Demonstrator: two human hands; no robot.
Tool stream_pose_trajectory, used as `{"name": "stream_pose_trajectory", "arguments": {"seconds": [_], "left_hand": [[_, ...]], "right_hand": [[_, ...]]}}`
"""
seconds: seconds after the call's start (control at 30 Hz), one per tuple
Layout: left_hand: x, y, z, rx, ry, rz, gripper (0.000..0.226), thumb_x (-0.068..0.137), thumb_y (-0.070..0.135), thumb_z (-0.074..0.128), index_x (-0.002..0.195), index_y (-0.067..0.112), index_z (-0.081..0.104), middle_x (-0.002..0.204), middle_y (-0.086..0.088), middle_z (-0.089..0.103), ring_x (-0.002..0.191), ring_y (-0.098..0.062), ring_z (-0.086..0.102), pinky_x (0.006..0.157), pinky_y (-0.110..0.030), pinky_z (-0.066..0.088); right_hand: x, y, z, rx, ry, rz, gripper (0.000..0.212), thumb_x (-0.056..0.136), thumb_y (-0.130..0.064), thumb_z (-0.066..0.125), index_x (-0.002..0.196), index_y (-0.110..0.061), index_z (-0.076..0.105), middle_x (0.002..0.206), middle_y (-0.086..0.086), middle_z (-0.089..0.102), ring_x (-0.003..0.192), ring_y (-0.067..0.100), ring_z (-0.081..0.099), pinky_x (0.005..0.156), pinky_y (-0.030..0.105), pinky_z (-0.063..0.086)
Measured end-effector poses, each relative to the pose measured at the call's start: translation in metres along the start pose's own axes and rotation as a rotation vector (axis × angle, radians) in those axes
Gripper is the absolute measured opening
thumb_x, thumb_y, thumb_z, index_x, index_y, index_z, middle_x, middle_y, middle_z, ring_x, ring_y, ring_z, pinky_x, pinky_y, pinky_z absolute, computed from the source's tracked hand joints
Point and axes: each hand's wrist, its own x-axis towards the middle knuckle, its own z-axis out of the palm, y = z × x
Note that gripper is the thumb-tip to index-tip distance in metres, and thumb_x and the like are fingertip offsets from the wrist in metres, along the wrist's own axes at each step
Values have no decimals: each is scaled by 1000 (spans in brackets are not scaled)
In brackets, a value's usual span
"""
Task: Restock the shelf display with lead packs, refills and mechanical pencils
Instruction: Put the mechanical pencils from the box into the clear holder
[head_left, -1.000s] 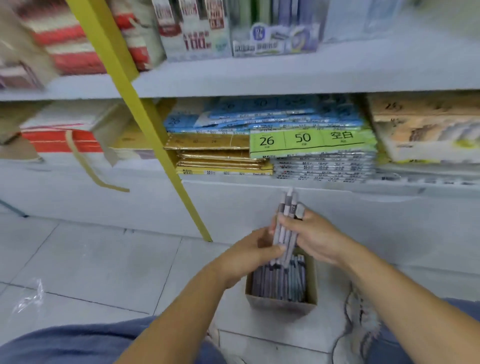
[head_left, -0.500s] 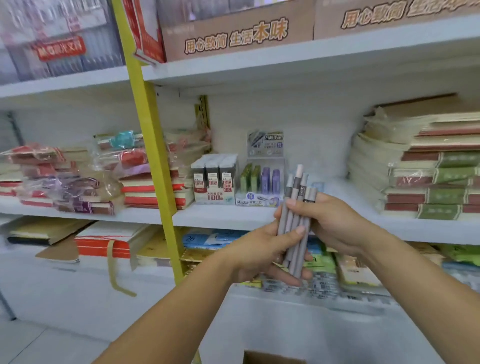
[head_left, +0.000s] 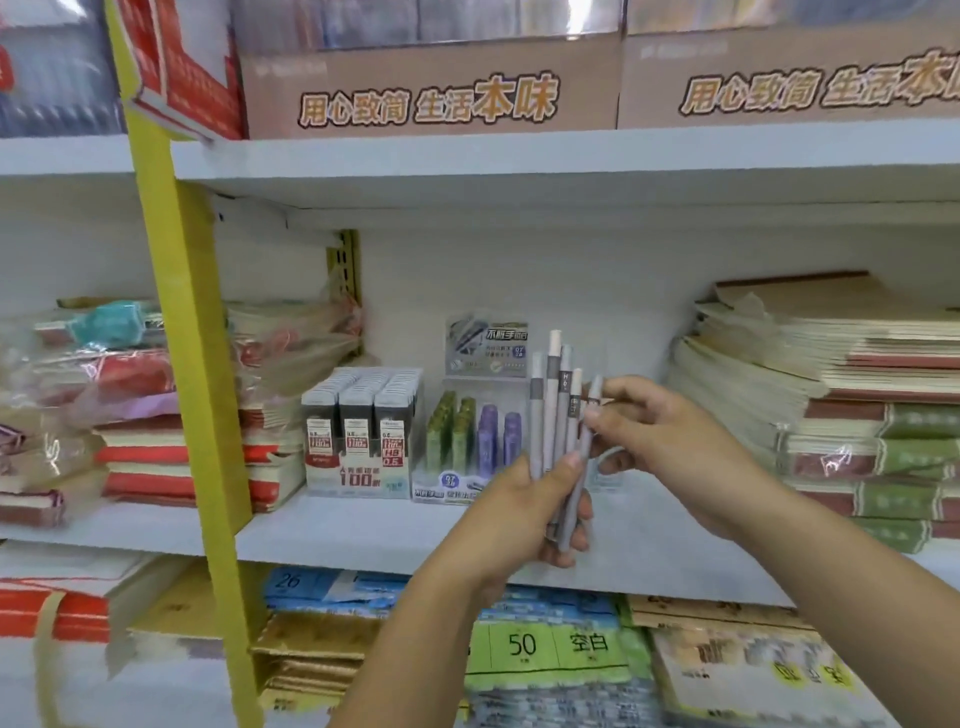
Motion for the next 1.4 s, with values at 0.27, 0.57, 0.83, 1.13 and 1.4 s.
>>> {"name": "stream_pose_trajectory", "arguments": {"seconds": [0.27, 0.57, 0.83, 1.13, 1.4], "left_hand": [[26, -21, -25, 78, 289, 141, 17, 102, 35, 49, 97, 21, 57, 67, 6, 65, 55, -11, 61, 48, -27, 52], [34, -34, -38, 53, 335, 142, 31, 100, 41, 52, 92, 12, 59, 61, -4, 64, 50, -16, 60, 43, -25, 48], [34, -35, -39, 47, 342, 120, 27, 99, 40, 52, 96, 14, 60, 62, -7, 66, 48, -16, 61, 42, -24, 48], [34, -36, -38, 55, 346, 135, 22, 100, 38, 53, 94, 17, 59, 61, -5, 65, 52, -18, 63, 41, -24, 46], [34, -38, -38, 44, 333, 150, 21, 99, 39, 53, 95, 19, 59, 63, -6, 65, 48, -15, 59, 42, -24, 47]], "right_hand": [[50, -12, -24, 74, 338, -229, 16, 93, -2, 57, 95, -18, 55, 80, 9, 68, 64, 12, 67, 54, 21, 53], [129, 16, -15, -503, 237, -278, 23, 86, -4, 64, 88, -24, 52, 91, 12, 71, 81, 23, 70, 82, 41, 56], [156, 42, -5, -631, 141, -203, 17, 86, -6, 62, 93, -18, 52, 90, 10, 70, 76, 20, 66, 80, 35, 54], [164, 45, -1, -713, 144, -295, 20, 90, -5, 56, 103, -14, 43, 86, 5, 64, 79, 24, 65, 77, 38, 54], [162, 49, -1, -741, 124, -306, 21, 92, -9, 56, 107, -16, 42, 87, 3, 64, 80, 24, 64, 77, 41, 54]]}}
